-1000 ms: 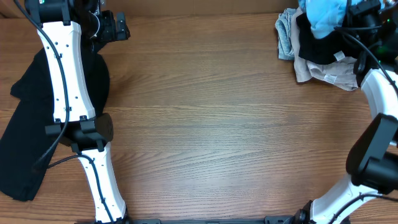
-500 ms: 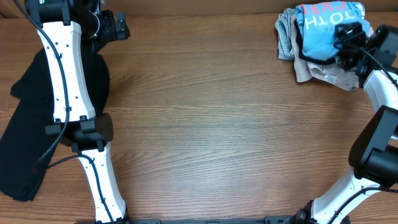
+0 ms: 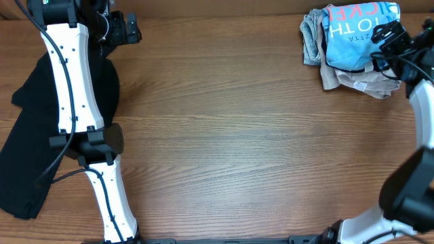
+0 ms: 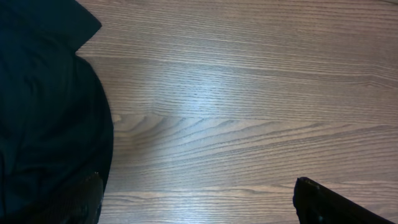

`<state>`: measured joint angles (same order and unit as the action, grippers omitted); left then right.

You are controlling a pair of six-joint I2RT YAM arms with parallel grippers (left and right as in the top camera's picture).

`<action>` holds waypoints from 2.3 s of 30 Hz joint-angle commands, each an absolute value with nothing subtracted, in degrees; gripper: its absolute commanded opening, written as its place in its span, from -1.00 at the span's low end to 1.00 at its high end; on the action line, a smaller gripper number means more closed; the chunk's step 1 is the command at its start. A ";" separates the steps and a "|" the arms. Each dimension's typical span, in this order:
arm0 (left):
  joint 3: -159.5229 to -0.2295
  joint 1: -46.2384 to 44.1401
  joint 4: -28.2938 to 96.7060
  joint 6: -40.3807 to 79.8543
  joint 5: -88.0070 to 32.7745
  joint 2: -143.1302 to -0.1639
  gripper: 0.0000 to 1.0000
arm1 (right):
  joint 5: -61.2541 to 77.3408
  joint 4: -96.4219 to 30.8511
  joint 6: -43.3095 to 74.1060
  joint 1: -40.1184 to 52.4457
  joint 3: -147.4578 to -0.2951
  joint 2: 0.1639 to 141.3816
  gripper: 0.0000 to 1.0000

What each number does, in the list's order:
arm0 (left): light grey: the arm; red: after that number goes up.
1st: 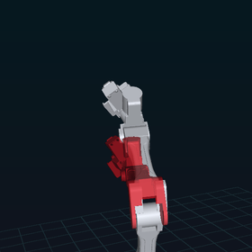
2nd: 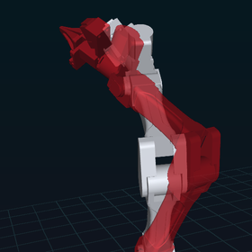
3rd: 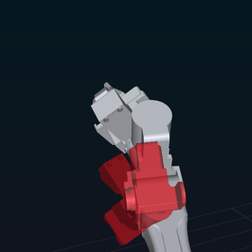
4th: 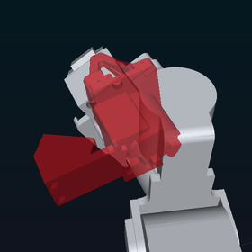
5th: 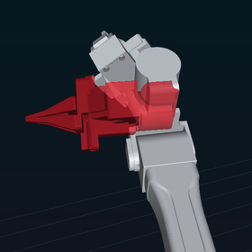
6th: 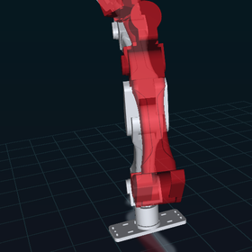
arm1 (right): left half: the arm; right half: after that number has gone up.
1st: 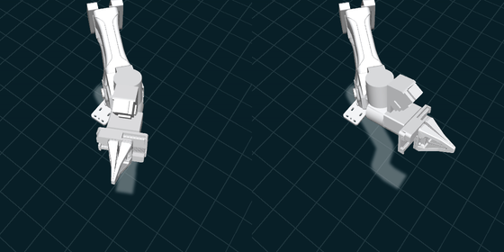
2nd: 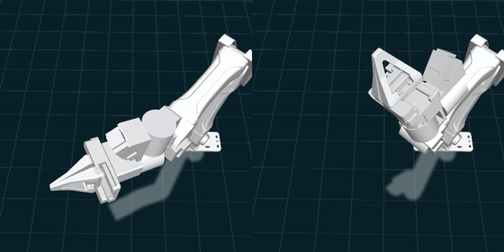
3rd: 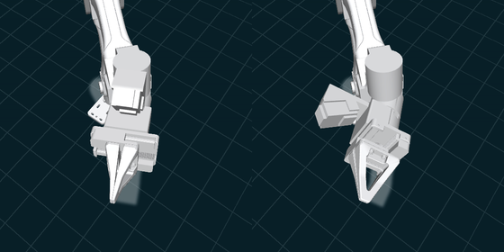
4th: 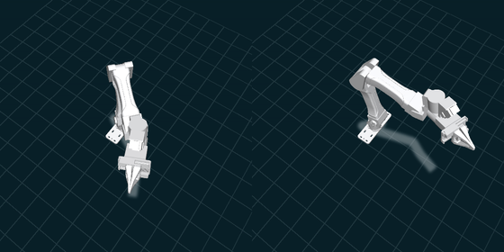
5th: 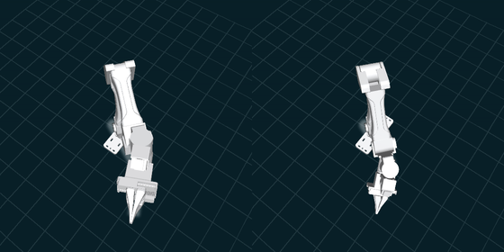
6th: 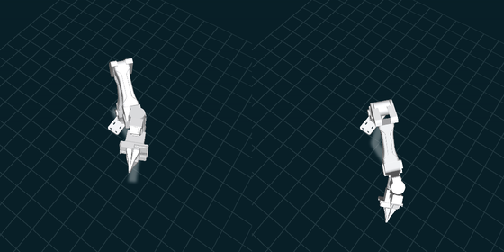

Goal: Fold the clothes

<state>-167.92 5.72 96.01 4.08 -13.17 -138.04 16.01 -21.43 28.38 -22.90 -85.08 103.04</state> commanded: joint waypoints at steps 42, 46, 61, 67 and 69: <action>-167.61 5.98 95.98 2.96 -11.79 -138.39 1.00 | 23.16 -72.62 -3.07 -4.14 -85.89 59.37 1.00; -167.61 5.98 95.98 2.96 -11.81 -138.39 1.00 | 18.02 -69.19 -3.18 -4.14 -85.65 60.82 1.00; -167.61 5.98 95.98 2.96 -11.81 -138.39 0.99 | 14.22 -27.75 -3.25 -1.54 -43.29 39.27 1.00; -167.61 5.98 95.98 2.96 -11.81 -138.39 1.00 | 15.68 -10.85 -3.03 -0.58 -21.30 23.62 1.00; -167.61 5.98 95.96 2.96 -11.79 -138.39 1.00 | 16.58 -7.22 -3.03 -0.58 -15.27 18.65 1.00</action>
